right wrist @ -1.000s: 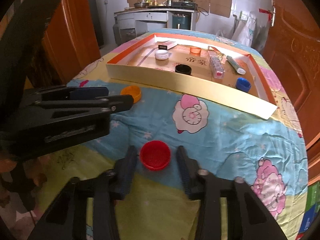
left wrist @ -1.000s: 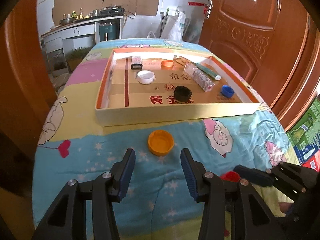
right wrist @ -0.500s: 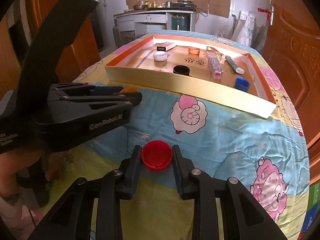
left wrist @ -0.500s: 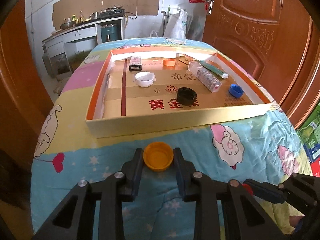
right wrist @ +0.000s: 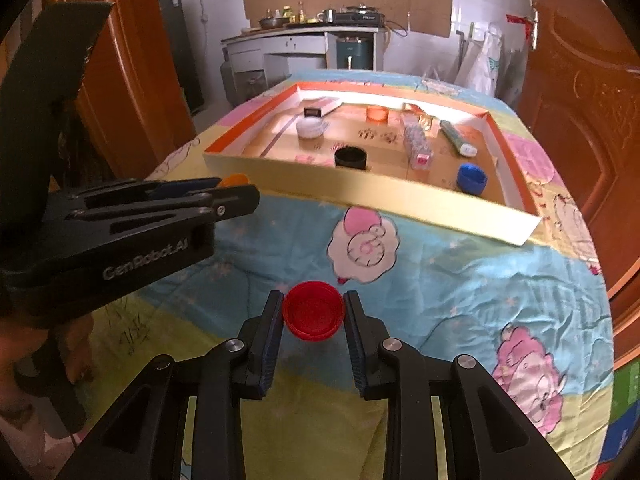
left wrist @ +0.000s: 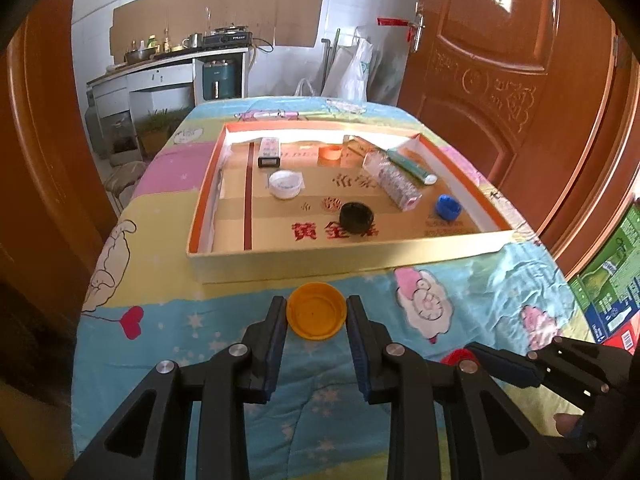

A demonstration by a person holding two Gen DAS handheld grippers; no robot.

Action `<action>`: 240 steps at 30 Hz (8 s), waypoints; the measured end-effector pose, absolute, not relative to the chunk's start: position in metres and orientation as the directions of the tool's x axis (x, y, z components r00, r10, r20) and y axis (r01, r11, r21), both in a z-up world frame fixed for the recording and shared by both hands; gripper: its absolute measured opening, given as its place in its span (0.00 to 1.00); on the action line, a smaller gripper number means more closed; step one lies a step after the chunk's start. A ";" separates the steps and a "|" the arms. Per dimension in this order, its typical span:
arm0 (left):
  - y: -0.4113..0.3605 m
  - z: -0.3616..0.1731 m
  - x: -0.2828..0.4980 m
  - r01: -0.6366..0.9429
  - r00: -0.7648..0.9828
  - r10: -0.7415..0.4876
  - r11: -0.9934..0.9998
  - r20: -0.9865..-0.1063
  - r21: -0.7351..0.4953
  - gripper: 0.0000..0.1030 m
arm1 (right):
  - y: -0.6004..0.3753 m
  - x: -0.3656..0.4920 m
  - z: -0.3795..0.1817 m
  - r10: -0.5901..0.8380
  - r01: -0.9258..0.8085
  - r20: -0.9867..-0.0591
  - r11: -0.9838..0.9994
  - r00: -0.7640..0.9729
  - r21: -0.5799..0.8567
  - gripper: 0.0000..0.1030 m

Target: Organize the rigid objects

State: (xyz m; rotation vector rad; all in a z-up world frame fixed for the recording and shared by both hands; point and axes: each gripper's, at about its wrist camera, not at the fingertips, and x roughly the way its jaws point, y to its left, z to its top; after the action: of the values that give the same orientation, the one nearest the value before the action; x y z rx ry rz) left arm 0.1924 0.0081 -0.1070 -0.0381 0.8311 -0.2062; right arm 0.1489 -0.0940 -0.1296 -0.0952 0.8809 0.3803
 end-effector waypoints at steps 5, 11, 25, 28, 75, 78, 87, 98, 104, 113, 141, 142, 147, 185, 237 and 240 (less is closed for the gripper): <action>0.007 -0.092 0.193 0.167 0.672 -0.210 0.977 -0.710 -0.131 0.29 | -0.100 0.155 -0.115 0.277 -0.352 -0.747 0.934 0.604 0.061 0.30; 0.009 -0.080 0.199 0.155 0.690 -0.210 0.978 -0.693 -0.142 0.29 | -0.108 0.169 -0.095 0.266 -0.339 -0.719 0.940 0.642 0.045 0.30; 0.025 -0.053 0.229 0.095 0.729 -0.184 0.981 -0.659 -0.169 0.30 | -0.112 0.212 -0.058 0.261 -0.345 -0.679 0.939 0.686 0.012 0.30; 0.028 -0.050 0.236 0.078 0.736 -0.173 0.982 -0.655 -0.172 0.30 | -0.110 0.222 -0.053 0.262 -0.353 -0.674 0.936 0.691 0.001 0.30; 0.040 -0.118 0.339 0.003 0.632 -0.059 0.997 -0.773 -0.073 0.30 | -0.071 0.359 -0.110 0.296 -0.434 -0.774 0.900 0.559 0.032 0.30; 0.038 -0.122 0.340 0.013 0.626 -0.065 0.997 -0.778 -0.073 0.30 | -0.069 0.360 -0.113 0.297 -0.438 -0.779 0.899 0.553 0.032 0.30; 0.032 -0.129 0.342 0.031 0.616 -0.073 0.997 -0.784 -0.069 0.30 | -0.067 0.363 -0.121 0.283 -0.434 -0.788 0.901 0.547 0.022 0.30; 0.030 -0.132 0.344 0.041 0.613 -0.073 0.997 -0.787 -0.061 0.30 | -0.066 0.366 -0.129 0.269 -0.430 -0.800 0.903 0.537 0.015 0.30; 0.032 -0.132 0.343 0.042 0.619 -0.086 0.996 -0.780 -0.076 0.31 | -0.067 0.366 -0.132 0.265 -0.428 -0.804 0.904 0.532 0.015 0.30; 0.032 -0.126 0.341 0.039 0.638 -0.082 0.996 -0.765 -0.074 0.42 | -0.066 0.365 -0.135 0.259 -0.427 -0.805 0.904 0.534 0.007 0.38; 0.033 -0.098 0.312 0.046 0.697 -0.125 0.990 -0.707 -0.130 0.43 | -0.080 0.336 -0.107 0.275 -0.385 -0.762 0.922 0.587 0.036 0.47; 0.033 -0.096 0.310 0.047 0.700 -0.127 0.990 -0.703 -0.133 0.43 | -0.081 0.334 -0.106 0.275 -0.382 -0.760 0.923 0.589 0.039 0.47; 0.030 -0.084 0.295 0.052 0.717 -0.128 0.990 -0.685 -0.130 0.43 | -0.089 0.317 -0.096 0.280 -0.354 -0.742 0.933 0.609 0.063 0.53; 0.001 -0.012 0.136 -0.028 0.841 -0.007 0.998 -0.540 -0.057 0.42 | -0.126 0.137 -0.020 0.040 -0.061 -0.592 0.998 0.805 -0.015 0.65; -0.016 0.012 -0.026 -0.025 0.879 0.018 1.000 -0.477 -0.009 0.42 | -0.129 -0.034 0.011 0.034 -0.050 -0.501 0.999 0.865 -0.019 0.65; -0.016 0.012 -0.027 -0.022 0.879 0.015 1.000 -0.476 -0.009 0.42 | -0.129 -0.035 0.011 0.035 -0.050 -0.499 0.999 0.866 -0.018 0.65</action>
State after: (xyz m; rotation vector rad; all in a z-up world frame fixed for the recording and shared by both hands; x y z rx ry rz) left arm -0.0267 -0.0155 0.0118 -0.0145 0.4965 0.0190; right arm -0.0354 -0.1286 0.0106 -0.0307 0.5220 0.0444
